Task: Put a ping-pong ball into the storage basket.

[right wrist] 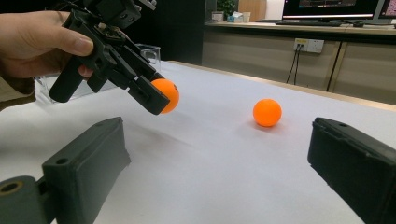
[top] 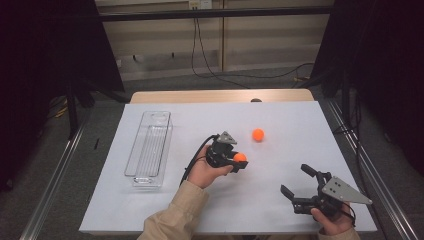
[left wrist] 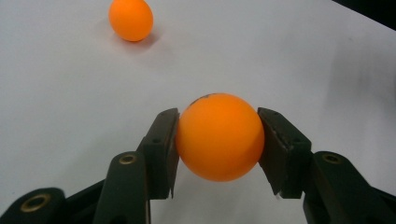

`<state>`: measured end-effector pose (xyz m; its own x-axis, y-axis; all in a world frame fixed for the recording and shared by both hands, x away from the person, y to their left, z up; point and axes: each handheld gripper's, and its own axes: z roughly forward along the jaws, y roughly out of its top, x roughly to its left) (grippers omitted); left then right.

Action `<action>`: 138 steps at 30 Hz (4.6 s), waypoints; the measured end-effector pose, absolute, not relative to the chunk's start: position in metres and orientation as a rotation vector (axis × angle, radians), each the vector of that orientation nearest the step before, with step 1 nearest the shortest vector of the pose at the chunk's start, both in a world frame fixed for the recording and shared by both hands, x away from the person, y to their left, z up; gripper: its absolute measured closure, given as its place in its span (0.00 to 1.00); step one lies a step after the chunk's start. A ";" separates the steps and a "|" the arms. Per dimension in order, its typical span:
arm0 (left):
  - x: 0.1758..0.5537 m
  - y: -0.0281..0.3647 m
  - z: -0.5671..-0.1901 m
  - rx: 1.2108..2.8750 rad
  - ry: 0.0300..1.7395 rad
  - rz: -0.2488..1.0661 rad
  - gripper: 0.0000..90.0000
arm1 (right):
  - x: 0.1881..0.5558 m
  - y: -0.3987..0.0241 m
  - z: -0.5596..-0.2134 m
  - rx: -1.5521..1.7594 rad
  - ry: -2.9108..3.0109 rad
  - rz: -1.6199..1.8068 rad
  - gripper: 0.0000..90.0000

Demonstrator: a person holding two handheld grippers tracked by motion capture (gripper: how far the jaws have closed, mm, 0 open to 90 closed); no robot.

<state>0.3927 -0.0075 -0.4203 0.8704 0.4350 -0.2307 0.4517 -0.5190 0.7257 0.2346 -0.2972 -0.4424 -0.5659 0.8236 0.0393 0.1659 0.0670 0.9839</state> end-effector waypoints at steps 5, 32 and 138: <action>0.394 -0.003 -0.419 2.173 0.655 -0.026 0.57 | 0.235 -0.298 -0.442 0.985 1.797 1.538 0.04; 0.403 0.021 -0.406 2.128 0.712 -0.011 0.57 | 0.234 -0.297 -0.442 0.980 1.798 1.537 0.04; 0.422 0.101 -0.382 2.042 0.909 0.112 0.57 | 0.234 -0.296 -0.442 0.973 1.801 1.537 0.04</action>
